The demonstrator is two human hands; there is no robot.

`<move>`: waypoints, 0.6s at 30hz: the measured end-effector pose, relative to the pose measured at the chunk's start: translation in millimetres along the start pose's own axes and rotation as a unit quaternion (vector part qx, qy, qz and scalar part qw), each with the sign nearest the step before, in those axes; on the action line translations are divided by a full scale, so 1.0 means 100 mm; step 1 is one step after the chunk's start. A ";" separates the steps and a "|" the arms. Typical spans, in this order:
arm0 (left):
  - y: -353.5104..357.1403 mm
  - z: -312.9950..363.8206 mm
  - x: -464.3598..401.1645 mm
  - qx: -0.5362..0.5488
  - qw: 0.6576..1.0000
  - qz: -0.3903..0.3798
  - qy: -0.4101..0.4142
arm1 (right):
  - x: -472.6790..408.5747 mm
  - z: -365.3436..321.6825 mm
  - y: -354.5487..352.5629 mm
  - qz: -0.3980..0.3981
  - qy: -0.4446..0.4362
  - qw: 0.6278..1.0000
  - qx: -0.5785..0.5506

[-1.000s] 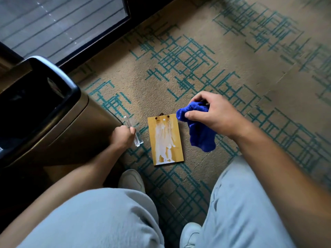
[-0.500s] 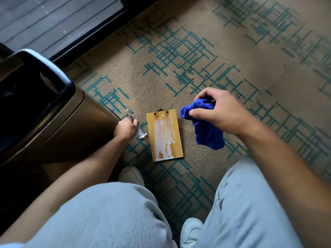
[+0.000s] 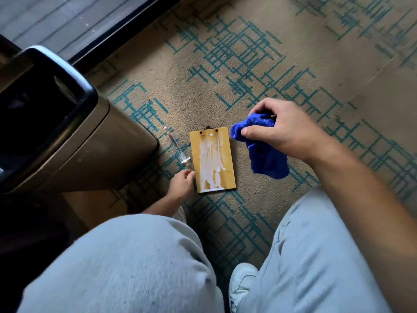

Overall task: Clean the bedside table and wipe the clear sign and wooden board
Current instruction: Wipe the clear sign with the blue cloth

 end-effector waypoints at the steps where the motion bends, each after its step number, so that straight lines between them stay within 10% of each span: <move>1: 0.01 0.00 -0.02 0.027 1.000 0.001 -0.011 | 0.00 -0.01 0.03 -0.005 -0.002 1.000 0.004; 18: 0.23 0.01 -0.08 0.248 0.961 -0.026 -0.121 | 0.09 0.01 0.07 -0.013 0.017 0.999 0.042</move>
Point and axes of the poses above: each hand's wrist, its own x-axis away from the middle knuckle, its own y-axis out of the palm, z = x × y, the point moved 9 cm from there along -x, towards the middle knuckle, and after that the axes turned 9 degrees about z, right-handed, at the moved point
